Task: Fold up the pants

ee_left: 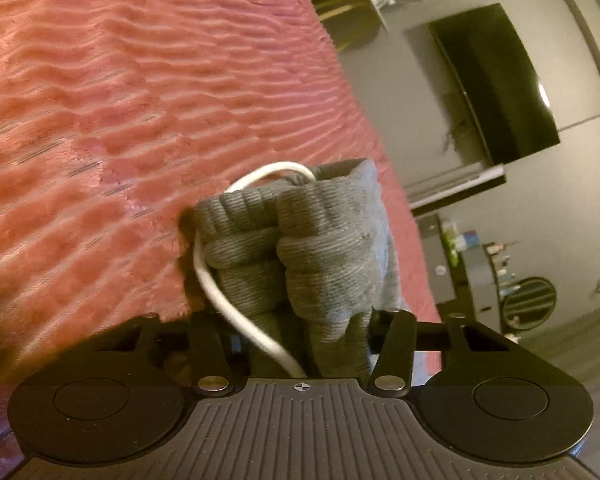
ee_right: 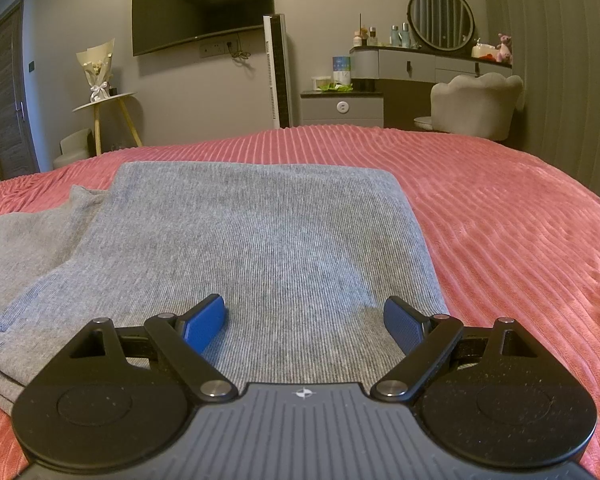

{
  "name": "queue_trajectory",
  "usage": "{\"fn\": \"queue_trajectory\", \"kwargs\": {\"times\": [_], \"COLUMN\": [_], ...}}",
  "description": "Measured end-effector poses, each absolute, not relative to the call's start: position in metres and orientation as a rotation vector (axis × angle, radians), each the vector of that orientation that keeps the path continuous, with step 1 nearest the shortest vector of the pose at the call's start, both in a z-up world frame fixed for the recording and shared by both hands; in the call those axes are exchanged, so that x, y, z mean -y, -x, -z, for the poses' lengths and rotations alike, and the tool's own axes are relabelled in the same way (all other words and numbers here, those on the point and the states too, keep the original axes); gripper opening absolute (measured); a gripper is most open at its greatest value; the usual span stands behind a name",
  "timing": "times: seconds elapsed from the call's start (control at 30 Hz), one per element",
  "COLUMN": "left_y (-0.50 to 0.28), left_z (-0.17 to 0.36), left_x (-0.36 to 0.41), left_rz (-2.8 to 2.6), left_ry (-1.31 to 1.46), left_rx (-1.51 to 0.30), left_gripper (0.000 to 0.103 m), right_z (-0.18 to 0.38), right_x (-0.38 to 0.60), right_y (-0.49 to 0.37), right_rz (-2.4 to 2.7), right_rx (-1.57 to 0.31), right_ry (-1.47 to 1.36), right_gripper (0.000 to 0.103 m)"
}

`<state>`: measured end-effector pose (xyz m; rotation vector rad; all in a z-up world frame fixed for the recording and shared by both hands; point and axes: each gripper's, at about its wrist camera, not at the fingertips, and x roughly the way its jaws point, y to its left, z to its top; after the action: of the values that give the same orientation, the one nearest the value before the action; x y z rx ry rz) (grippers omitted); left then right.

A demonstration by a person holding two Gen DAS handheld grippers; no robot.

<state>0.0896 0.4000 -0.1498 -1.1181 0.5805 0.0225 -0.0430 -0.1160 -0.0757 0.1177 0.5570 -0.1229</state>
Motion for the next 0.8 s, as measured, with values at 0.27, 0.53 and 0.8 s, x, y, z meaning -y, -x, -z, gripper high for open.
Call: {"fn": "queue_trajectory", "kwargs": {"times": [0.27, 0.53, 0.8], "left_y": [-0.077, -0.071, -0.065], "left_z": [0.115, 0.079, 0.025], "left_x": [-0.390, -0.370, -0.329], "left_rz": [0.039, 0.055, 0.108], "left_ry": [1.088, 1.017, 0.855], "left_rx": [-0.505, -0.475, -0.419], "left_gripper": [0.033, 0.031, 0.031], "right_z": [0.072, 0.069, 0.058], "right_x": [0.117, 0.120, 0.132], "right_y": [0.038, 0.034, 0.038], "right_rz": [0.123, 0.120, 0.108], "right_rx": [-0.581, -0.611, -0.604], "right_ry": [-0.129, -0.173, -0.304], "right_gripper": [0.086, 0.086, 0.086]}}
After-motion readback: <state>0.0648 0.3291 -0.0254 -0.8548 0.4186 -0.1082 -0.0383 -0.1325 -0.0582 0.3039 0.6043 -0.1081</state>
